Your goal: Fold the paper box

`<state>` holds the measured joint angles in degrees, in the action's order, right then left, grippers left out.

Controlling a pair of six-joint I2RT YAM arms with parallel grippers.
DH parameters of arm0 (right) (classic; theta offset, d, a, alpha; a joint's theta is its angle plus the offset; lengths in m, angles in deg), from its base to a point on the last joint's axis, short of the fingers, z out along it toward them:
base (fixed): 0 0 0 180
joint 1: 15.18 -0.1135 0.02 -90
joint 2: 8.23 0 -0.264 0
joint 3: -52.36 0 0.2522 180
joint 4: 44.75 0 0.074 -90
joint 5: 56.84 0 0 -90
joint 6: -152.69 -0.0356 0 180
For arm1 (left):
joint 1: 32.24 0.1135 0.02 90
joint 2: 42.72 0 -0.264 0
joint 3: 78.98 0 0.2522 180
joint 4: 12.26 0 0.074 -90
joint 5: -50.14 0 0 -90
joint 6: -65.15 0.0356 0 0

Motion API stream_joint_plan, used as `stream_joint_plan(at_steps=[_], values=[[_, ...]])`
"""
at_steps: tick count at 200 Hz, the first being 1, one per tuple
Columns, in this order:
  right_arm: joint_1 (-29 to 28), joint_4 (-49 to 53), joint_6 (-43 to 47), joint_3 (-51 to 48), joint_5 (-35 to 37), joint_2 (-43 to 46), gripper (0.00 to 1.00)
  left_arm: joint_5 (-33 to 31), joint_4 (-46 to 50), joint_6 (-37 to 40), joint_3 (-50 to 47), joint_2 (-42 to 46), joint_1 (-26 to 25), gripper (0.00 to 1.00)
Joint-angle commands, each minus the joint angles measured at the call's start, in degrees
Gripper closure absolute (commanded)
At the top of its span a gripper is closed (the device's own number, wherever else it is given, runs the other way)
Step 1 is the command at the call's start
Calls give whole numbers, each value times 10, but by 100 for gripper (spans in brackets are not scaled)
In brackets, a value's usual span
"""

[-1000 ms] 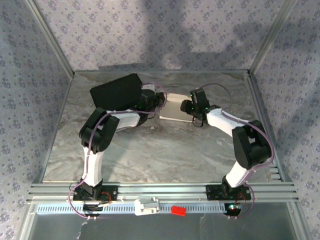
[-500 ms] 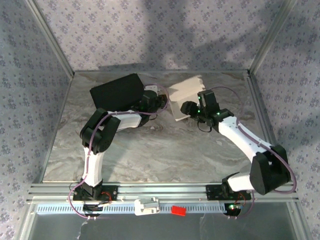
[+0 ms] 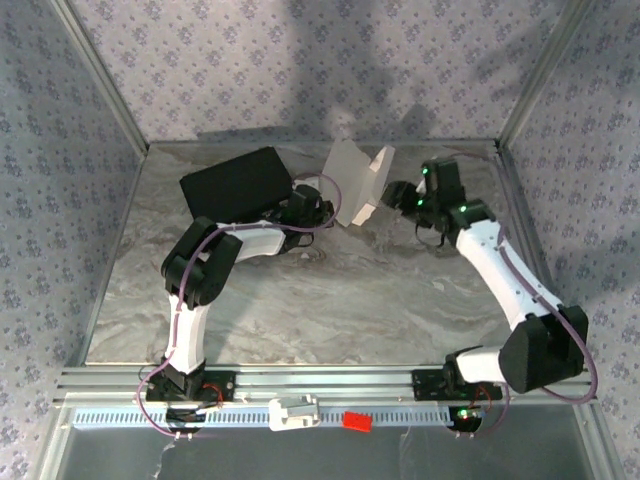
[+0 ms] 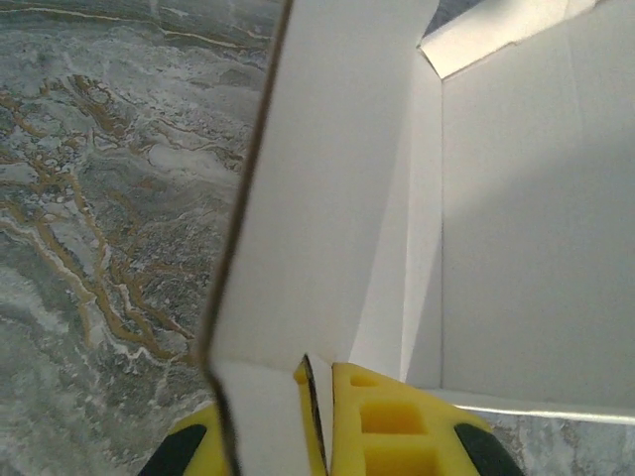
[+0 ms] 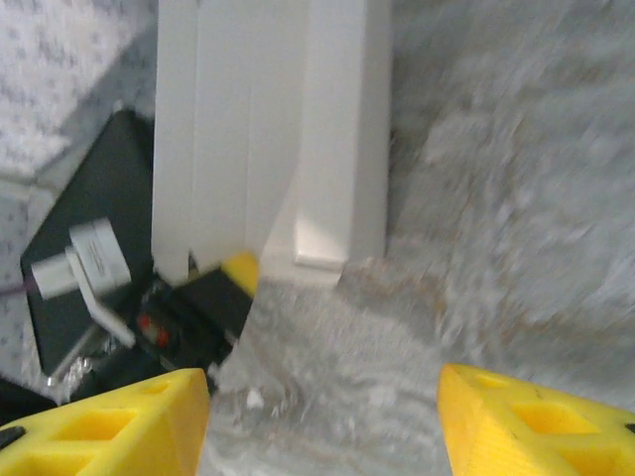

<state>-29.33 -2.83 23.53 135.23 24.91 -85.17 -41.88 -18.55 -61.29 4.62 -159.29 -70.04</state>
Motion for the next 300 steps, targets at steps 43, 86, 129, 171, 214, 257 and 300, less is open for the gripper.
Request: stream_joint_plan(at_steps=[43, 86, 129, 171, 214, 257, 300], values=[[110, 93, 118, 194, -17, -148, 39, -8, 179, 240, -40, 153, -8, 100], [104, 50, 241, 239, -141, -216, 45, 133, 275, 495, -74, 241, 38, 100], [97, -62, 454, 88, -224, -209, 49, 232, 438, 624, 40, 180, 107, 100], [83, -125, 432, 2, -235, -191, 47, 233, 478, 640, 99, 128, 127, 83], [70, -183, 442, -54, -218, -213, 46, 231, 439, 604, 55, 144, 127, 62], [75, -174, 474, -13, -240, -255, 45, 241, 443, 562, 33, 143, 128, 59], [69, -144, 503, 42, -279, -292, 47, 245, 417, 526, 25, 131, 128, 63]])
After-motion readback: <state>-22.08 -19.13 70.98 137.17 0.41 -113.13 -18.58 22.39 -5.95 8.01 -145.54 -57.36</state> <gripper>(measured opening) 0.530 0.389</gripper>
